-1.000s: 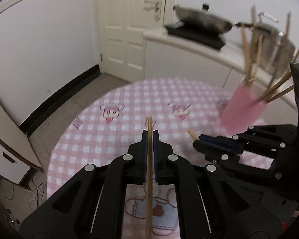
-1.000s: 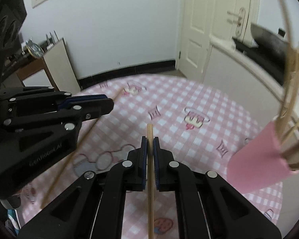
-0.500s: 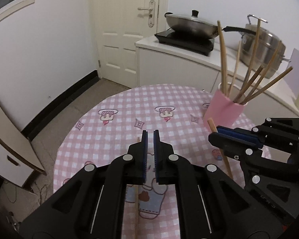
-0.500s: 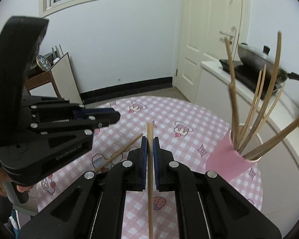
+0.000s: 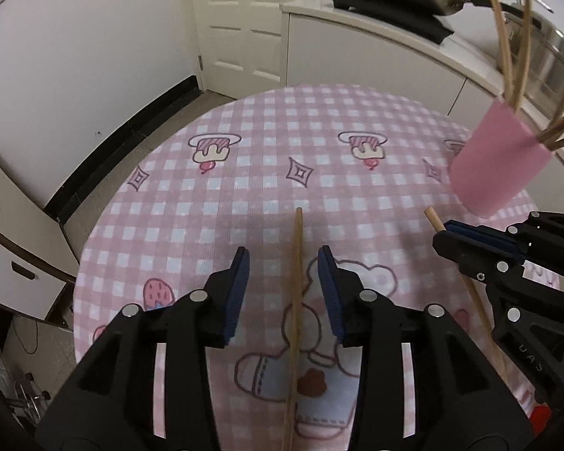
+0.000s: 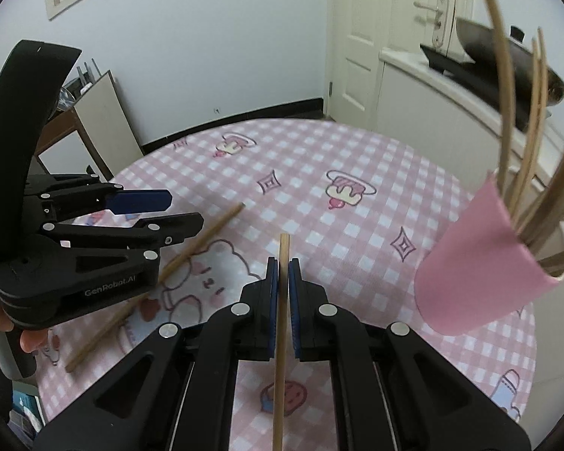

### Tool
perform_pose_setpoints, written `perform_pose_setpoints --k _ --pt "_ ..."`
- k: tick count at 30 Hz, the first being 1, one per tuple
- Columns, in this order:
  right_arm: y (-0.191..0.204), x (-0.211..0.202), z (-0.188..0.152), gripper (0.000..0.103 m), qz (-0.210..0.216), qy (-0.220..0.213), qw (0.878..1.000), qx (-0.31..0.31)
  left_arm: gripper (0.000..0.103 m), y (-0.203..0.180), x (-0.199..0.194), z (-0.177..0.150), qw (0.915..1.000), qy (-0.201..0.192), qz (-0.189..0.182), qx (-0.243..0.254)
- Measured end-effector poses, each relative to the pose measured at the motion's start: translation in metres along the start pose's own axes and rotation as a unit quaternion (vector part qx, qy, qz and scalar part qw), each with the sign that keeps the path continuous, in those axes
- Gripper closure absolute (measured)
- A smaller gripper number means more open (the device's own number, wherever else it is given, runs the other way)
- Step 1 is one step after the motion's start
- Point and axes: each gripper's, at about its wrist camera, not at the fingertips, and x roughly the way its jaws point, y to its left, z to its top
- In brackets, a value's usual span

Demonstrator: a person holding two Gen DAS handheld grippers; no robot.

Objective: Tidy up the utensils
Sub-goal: 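Lift the held chopsticks upright with both tools toward the pink cup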

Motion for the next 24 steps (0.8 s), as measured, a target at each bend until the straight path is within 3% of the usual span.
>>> perform_pose_setpoints --k 8,10,14,19,24 --pt "-0.004 0.02 0.002 0.099 0.007 0.014 1.0 0.001 0.069 -0.004 0.033 0.002 0.9997 0.021 0.005 0.008" --pt "-0.004 0.021 0.003 0.099 0.009 0.015 1.0 0.002 0.074 -0.006 0.034 0.003 0.9997 0.018 0.006 0.015" --pt "-0.003 0.021 0.005 0.099 0.011 0.013 1.0 0.003 0.096 -0.014 0.035 0.002 0.9993 0.011 0.006 0.036" --pt "0.001 0.016 0.006 0.099 0.01 0.009 1.0 0.002 0.098 -0.017 0.034 0.004 0.9997 0.002 -0.003 0.024" --pt "0.004 -0.003 0.009 0.099 0.009 -0.012 1.0 0.001 0.098 -0.021 -0.001 0.01 0.9987 -0.036 -0.029 0.022"
